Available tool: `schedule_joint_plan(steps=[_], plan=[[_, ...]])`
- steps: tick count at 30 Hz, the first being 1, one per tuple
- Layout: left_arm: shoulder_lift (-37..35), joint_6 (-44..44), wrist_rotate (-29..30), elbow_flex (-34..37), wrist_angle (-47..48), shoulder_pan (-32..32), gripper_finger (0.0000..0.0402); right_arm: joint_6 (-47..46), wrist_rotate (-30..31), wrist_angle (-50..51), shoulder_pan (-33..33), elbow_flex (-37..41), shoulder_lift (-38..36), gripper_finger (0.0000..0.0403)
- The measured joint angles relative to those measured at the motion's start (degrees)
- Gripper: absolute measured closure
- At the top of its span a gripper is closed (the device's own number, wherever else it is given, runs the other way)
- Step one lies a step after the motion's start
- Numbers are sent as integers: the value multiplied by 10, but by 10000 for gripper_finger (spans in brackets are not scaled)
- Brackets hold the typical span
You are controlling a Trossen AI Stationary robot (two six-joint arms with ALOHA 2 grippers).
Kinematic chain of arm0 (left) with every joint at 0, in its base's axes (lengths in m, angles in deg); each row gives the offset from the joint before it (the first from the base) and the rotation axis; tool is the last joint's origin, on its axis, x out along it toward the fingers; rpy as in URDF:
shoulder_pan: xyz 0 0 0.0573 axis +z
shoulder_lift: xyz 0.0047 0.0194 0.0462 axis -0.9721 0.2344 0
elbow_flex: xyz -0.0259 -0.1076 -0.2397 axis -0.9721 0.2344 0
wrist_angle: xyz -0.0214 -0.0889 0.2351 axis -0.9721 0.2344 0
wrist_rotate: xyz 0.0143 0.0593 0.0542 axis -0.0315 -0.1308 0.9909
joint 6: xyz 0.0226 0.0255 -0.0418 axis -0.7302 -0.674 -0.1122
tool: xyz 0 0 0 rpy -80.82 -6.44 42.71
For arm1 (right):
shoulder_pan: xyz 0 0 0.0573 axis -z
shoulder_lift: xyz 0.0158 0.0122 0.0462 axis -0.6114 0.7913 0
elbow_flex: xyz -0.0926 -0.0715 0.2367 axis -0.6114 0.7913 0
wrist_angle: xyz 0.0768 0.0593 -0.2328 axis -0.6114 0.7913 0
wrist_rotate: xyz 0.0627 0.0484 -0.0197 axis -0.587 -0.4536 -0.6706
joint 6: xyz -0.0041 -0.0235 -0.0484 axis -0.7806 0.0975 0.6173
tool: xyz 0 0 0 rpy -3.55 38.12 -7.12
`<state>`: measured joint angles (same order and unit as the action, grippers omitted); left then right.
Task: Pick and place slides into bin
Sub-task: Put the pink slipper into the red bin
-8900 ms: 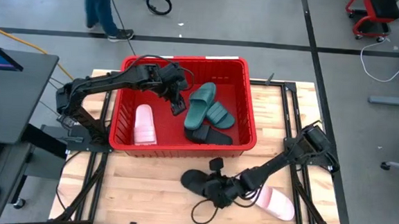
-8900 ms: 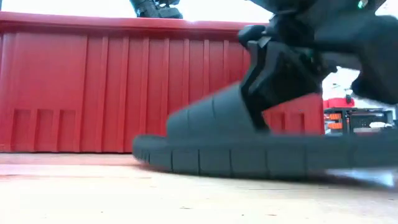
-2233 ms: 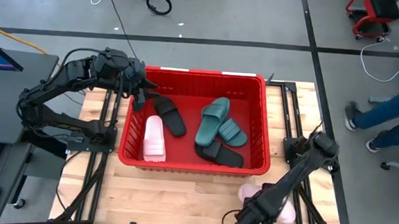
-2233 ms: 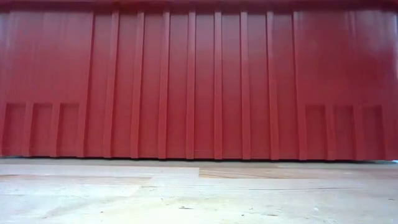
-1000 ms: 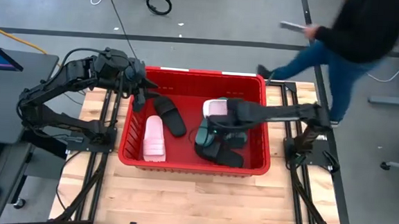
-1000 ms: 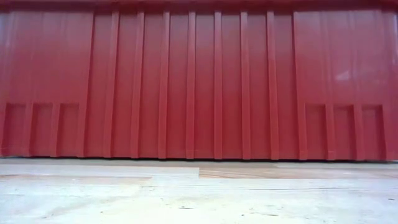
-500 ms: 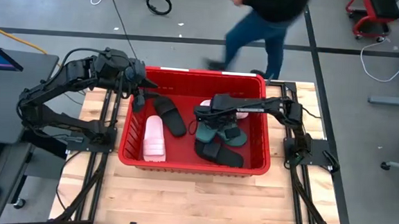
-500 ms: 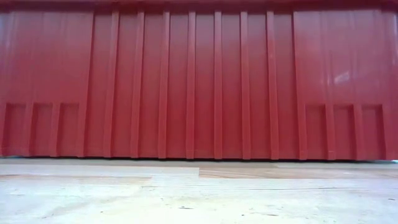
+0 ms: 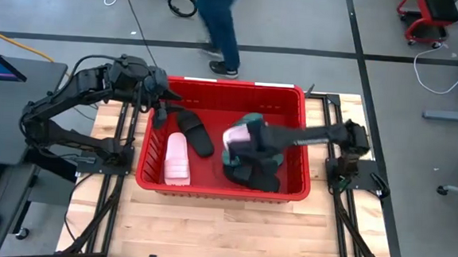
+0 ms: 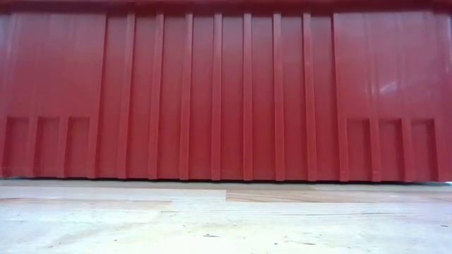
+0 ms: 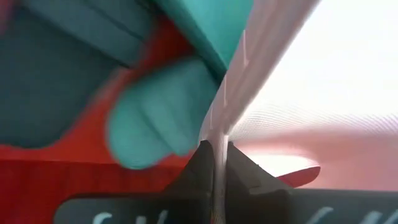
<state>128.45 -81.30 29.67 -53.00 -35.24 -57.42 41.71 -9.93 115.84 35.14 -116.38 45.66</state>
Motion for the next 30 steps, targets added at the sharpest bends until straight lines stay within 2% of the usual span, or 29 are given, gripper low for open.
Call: schedule_joint_plan(steps=[5,9,15,18,21,23,30], plan=[[12,3,0,-1,-11,0,224,29,0,-1,-103,0,-12,391],[26,4,0,0,-16,0,227,64,24,-5,-144,-1,15,391],[45,26,0,0,-36,1,225,76,99,-12,-122,0,51,391],[49,26,0,0,-42,1,224,109,175,-33,-89,0,52,391],[51,27,0,0,-40,1,225,215,278,-73,-62,0,52,391],[50,26,0,0,-41,1,227,313,320,-122,-48,0,52,391],[50,25,0,0,-41,1,224,656,298,-332,3,0,76,391]])
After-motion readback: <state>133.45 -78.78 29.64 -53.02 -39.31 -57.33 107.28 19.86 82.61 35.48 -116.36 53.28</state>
